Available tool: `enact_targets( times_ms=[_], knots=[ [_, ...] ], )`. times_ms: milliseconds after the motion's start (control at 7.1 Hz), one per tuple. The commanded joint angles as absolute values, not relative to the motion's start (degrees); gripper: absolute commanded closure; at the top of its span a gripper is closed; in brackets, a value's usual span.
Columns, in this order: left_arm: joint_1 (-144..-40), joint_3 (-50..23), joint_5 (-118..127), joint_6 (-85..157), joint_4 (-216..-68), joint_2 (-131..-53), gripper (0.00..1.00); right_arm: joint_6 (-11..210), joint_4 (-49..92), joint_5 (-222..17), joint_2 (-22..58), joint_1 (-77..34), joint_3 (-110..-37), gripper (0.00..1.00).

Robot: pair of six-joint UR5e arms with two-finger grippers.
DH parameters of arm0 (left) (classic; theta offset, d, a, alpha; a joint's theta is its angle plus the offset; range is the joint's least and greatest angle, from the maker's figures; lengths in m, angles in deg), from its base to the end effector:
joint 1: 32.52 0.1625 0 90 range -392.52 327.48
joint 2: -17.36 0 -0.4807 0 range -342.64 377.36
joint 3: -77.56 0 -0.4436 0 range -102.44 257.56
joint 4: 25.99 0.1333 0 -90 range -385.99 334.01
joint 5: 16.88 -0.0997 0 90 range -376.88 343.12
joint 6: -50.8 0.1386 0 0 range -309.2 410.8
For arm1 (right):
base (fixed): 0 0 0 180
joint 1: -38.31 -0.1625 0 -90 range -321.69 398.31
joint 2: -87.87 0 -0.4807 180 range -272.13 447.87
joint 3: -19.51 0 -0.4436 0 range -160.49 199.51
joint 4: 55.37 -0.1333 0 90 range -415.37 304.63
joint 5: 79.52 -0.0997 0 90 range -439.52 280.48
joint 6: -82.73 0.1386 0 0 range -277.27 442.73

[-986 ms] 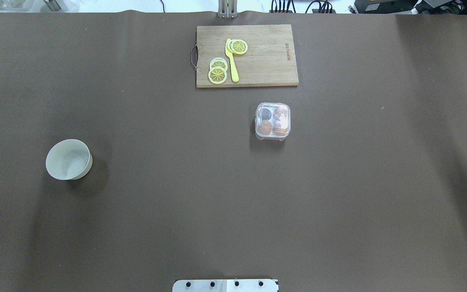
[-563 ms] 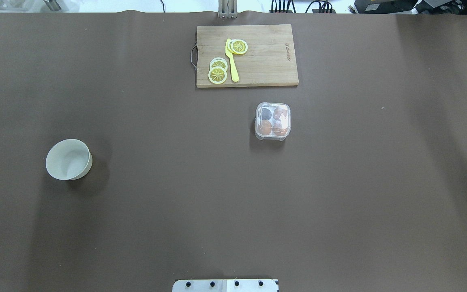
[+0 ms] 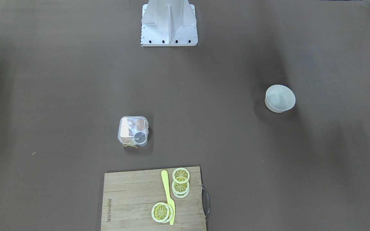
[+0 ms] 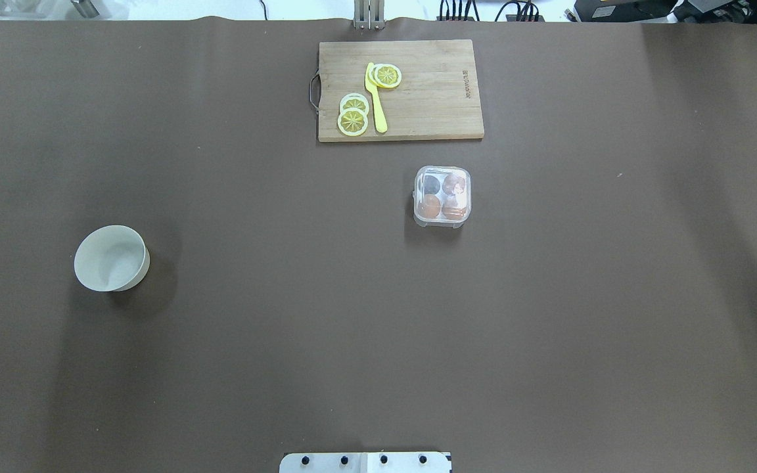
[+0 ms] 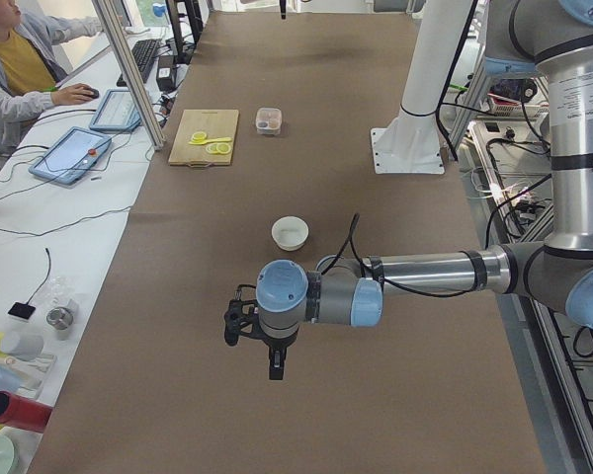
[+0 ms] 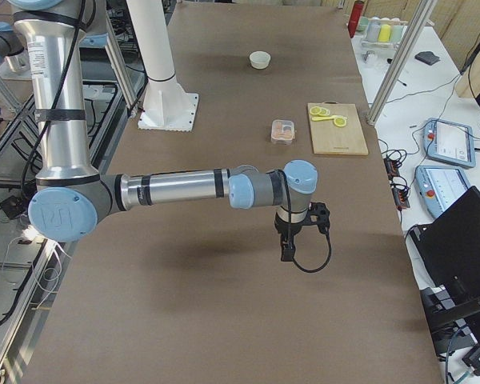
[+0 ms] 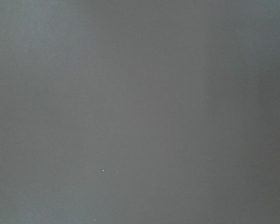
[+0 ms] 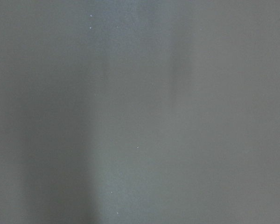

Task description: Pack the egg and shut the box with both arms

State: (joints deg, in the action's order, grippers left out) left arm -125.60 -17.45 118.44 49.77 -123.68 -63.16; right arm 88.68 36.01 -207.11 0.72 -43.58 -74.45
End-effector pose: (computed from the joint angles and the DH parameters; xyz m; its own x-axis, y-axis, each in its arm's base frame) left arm -0.0598 -0.4656 0.7629 0.7032 -0.0158 -0.7108 0.0663 0.9969 0.0434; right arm -0.0327 -0.5752 0.6899 0.7867 -0.0659 0.6138 0.0592 0.9978 0.0312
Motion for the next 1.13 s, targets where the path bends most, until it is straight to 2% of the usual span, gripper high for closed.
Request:
enact_targets(
  times_ms=[0, 986],
  knots=[
    [-125.6, -17.3, 118.7, 49.9, -123.1, -63.2, 0.02, 88.6, 37.4, -207.2, 0.9, -43.3, -74.5, 0.0],
    [-125.5, -17.5, 118.7, 50.5, -123.8, -62.7, 0.02, 88.4, 38.5, -210.9, 1.1, -43.3, -74.2, 0.0]
  ],
)
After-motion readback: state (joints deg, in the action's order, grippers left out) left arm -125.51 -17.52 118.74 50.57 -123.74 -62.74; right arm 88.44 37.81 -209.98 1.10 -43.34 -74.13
